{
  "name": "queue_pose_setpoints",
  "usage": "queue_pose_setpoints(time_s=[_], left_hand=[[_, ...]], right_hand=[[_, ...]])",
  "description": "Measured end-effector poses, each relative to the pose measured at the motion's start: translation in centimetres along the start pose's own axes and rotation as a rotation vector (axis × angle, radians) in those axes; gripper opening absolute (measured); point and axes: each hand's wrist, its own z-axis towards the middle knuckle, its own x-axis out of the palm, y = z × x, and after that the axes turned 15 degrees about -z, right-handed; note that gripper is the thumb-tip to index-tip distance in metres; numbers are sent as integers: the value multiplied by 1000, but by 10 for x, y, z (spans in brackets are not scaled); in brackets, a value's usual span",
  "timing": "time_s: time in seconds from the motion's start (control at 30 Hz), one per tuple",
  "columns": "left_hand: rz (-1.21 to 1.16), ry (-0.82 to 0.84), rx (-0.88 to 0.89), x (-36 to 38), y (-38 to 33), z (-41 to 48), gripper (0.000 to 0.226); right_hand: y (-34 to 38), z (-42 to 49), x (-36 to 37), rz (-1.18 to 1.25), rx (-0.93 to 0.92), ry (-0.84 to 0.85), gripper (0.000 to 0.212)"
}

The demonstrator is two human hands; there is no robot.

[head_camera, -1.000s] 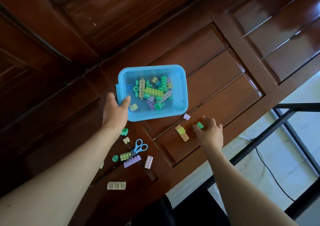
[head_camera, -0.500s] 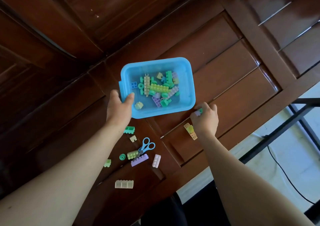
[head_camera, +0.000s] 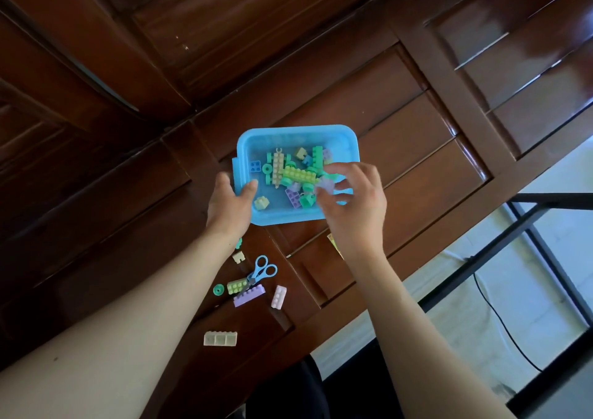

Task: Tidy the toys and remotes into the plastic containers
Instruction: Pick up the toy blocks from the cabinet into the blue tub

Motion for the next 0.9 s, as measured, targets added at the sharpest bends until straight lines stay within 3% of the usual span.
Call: queue_pose_setpoints(time_s=[0.1, 0.27, 0.37, 0.57, 0.8, 0.9], left_hand=[[2, 11, -2, 3, -2, -3, 21], [16, -4, 29, 1, 1, -3, 19], [22, -2, 36, -1, 4, -3, 18], [23, 4, 27, -7, 11, -2, 17], [6, 3, 33, -15, 16, 1, 17], [-9, -5, 42, -21, 16, 1, 16]], right_hand=[[-6, -4, -1, -49, -21, -63, 23], [-37, -15, -5, -36, 194, -248, 17], [-62, -30, 4, -150, 255, -166, 13], [-101, -57, 39, -534, 179, 238, 40], [-103, -53, 58, -648, 137, 220, 30], [-97, -54, 54, -570, 197, 157, 30]])
